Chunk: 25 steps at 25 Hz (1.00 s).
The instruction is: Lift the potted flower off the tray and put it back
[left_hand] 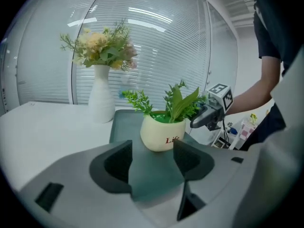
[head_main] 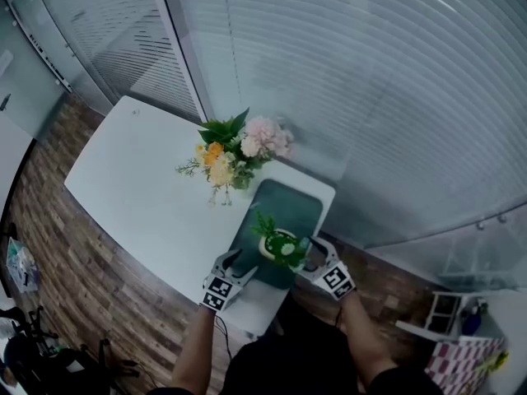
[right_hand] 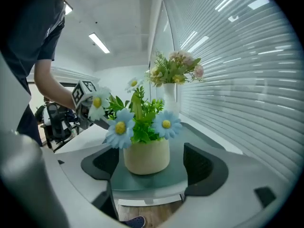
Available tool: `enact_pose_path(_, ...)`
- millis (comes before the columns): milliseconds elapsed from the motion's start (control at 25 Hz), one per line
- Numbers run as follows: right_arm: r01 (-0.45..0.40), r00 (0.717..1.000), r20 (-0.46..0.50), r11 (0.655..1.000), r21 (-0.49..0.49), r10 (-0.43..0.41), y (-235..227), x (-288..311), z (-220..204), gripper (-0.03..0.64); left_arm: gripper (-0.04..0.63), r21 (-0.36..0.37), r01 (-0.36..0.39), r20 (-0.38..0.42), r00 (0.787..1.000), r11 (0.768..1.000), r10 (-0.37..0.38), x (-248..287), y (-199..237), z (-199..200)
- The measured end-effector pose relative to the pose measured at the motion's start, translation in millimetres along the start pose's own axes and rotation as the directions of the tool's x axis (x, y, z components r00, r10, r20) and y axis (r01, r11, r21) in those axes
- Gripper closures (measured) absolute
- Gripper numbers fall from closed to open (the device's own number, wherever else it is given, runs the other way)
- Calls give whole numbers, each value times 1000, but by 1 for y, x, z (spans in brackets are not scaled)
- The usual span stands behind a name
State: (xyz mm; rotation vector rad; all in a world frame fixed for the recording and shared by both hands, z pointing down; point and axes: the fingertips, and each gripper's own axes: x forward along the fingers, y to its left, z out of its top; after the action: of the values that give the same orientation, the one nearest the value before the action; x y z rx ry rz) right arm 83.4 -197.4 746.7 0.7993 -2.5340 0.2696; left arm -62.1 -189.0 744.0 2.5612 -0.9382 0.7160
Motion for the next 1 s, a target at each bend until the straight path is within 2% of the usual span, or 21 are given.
enact_pose_path(160,36,999,-20,999,31,-36,7,-20,-3,230,327,17,-33,49,998,999,32,-17,-8,8)
enact_pose_path(280,77,997,7,995,62,-77,8,-34,-2,230,327,38,-47,103,994,998,43,-28,-17,19)
enact_pose_path(440,122,990,54,988,97,-128,8,-52,-1,230,327,68,-65,199,979,996,50,-48,-29,39)
enact_pose_path(600,168,973,132,974,152,-189,11,-71,12,230,327,79,-80,250,967,994,58,-67,-39,55)
enact_pose_path(760,189,963,169,974,129,-209,25,-89,27,232,327,66,-63,327,944,996,38,-84,-53,76)
enact_pose_path(840,199,948,219,968,152,-229,33,-100,40,232,327,57,-70,366,929,996,44,-96,-60,91)
enact_pose_path(920,206,919,303,963,175,-252,39,-112,57,232,327,62,-82,395,917,995,51,-108,-67,100)
enact_pose_path(1000,219,911,318,962,162,-261,50,-124,68,232,327,45,-82,415,908,996,56,-119,-77,107)
